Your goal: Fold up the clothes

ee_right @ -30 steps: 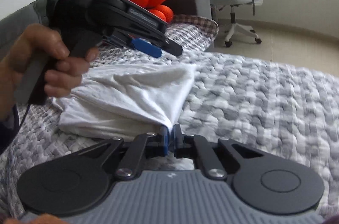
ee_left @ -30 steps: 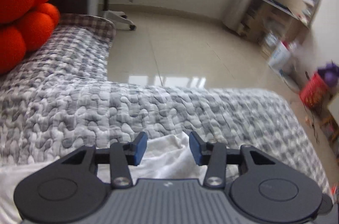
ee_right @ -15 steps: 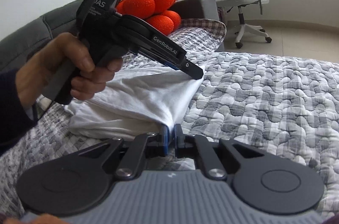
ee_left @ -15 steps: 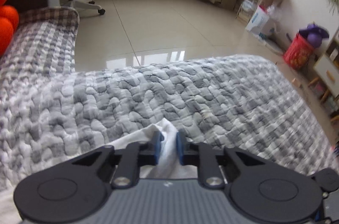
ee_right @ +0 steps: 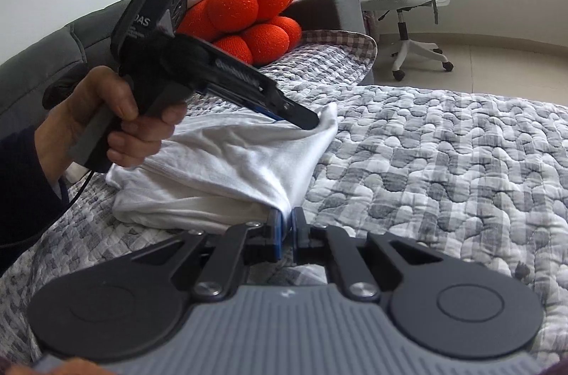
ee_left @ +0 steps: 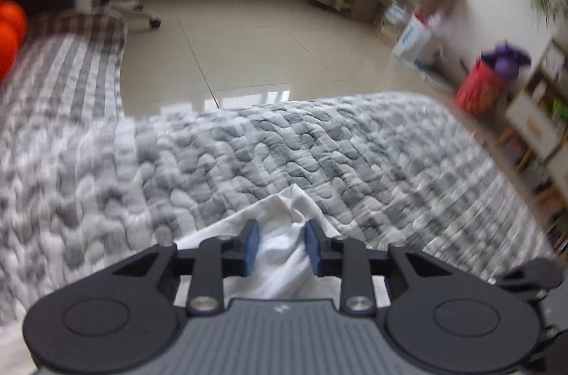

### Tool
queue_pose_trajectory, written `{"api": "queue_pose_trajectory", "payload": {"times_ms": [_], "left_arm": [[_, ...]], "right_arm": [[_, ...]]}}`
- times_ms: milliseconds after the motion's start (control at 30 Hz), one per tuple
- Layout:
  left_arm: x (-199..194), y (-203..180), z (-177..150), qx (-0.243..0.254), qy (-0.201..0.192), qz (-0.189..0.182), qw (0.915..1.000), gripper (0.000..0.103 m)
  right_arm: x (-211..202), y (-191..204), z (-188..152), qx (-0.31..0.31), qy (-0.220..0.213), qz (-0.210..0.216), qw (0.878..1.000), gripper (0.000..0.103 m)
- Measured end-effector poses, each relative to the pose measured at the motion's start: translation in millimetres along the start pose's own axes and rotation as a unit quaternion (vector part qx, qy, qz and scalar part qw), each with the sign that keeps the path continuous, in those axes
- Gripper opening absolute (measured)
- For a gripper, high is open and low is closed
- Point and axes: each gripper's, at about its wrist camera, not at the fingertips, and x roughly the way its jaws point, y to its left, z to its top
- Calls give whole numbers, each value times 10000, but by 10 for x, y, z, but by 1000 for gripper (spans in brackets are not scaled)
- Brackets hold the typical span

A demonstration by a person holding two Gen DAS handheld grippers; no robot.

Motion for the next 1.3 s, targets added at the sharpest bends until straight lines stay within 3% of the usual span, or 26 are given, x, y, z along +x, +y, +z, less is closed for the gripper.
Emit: {"api": "queue_pose_trajectory", "payload": {"times_ms": [67, 133, 233, 333, 433, 600, 867, 1033, 1133, 1200, 1300], "left_arm": [[23, -87, 27, 240, 14, 122, 9996, 26], [11, -162, 26, 428, 9, 210, 9989, 14], [-4, -229, 45, 528, -64, 449, 9976, 5], [-64, -148, 85, 176, -252, 545, 9980, 4], [-121, 17, 149, -310, -545, 278, 9976, 1], [-55, 79, 149, -465, -553, 349, 9968, 1], [-107, 103, 122, -671, -697, 719, 9927, 3], [-376, 52, -43, -480, -928, 817, 9912, 27], [-459, 22, -187, -294, -907, 948, 9909, 32], [-419, 68, -287, -366, -834, 1074, 9900, 32], [-413, 118, -411, -551, -868, 1256, 9867, 32]], "right_arm": [[-1, 1, -3, -4, -7, 1, 10000, 7], [-3, 1, -2, -4, -19, 0, 10000, 7], [-16, 1, -6, 3, -56, 4, 10000, 7], [-30, 3, -10, 9, -100, -2, 9999, 7], [-41, -7, -12, 56, -147, -16, 9999, 7], [-69, -31, -11, 63, -173, -5, 9998, 6], [-96, -51, -6, 77, -113, 23, 9999, 6], [-105, -61, -4, 85, -74, 42, 9999, 6], [-127, -62, -9, 85, -134, 63, 9999, 7], [-153, -97, -6, 176, -203, 103, 9996, 16], [-193, -167, 8, 376, -308, 219, 9986, 16]]}}
